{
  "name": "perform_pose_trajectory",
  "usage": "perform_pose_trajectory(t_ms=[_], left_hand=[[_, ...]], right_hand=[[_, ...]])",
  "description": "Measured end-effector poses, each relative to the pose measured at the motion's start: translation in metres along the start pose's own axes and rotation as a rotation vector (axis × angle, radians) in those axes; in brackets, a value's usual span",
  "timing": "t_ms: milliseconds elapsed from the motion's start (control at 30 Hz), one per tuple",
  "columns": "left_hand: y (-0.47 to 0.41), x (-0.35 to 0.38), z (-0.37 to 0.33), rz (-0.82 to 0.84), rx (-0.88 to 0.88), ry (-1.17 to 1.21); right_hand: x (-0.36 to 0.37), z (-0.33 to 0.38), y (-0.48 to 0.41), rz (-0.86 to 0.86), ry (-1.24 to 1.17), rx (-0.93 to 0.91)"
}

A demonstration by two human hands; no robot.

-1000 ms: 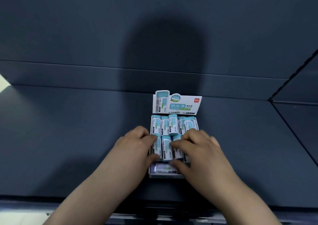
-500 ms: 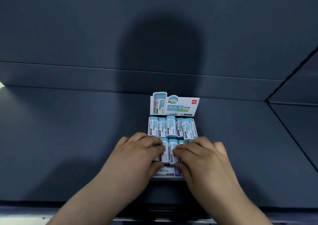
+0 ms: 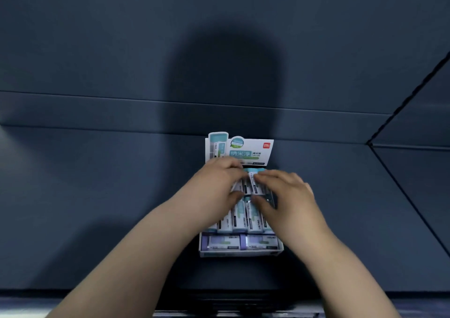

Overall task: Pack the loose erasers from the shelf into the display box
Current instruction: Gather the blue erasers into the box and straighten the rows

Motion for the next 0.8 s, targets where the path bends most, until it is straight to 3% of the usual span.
perform_pose_trajectory(t_ms=[133, 200, 367, 500, 667, 800], left_hand=[[0.019, -0.02, 0.01, -0.188, -0.094, 0.132], [0.034, -0.03, 0.016, -0.269, -0.133, 0.146], [0.061, -0.031, 0.016, -0.239, -0.05, 0.105], [0.066, -0.022, 0.012, -0.194, 0.037, 0.121], [0.069, -0.019, 0.018, -0.203, 0.004, 0.122], [0.07, -0.014, 0.013, -0.166, 0.024, 0.019]], right_hand=[[-0.012, 0.004, 0.008, -0.212, -0.163, -0.024], [-0.019, 0.009, 0.019, -0.238, -0.264, -0.045], [-0.011, 0.019, 0.046, -0.09, -0.319, -0.216], [-0.013, 0.007, 0.021, -0.085, -0.191, -0.156], [-0.007, 0.021, 0.004, 0.212, -0.001, -0.247], [0.004, 0.034, 0.013, 0.222, 0.065, -0.312]])
Point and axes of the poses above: each hand's wrist, its own y-axis away from the middle knuckle, its own x-axis out of the palm, z = x × y, the point moved 5 cm from there along -y, towards the middle knuckle, and after that the axes turned 8 degrees about -z, right-handed, at the moved point
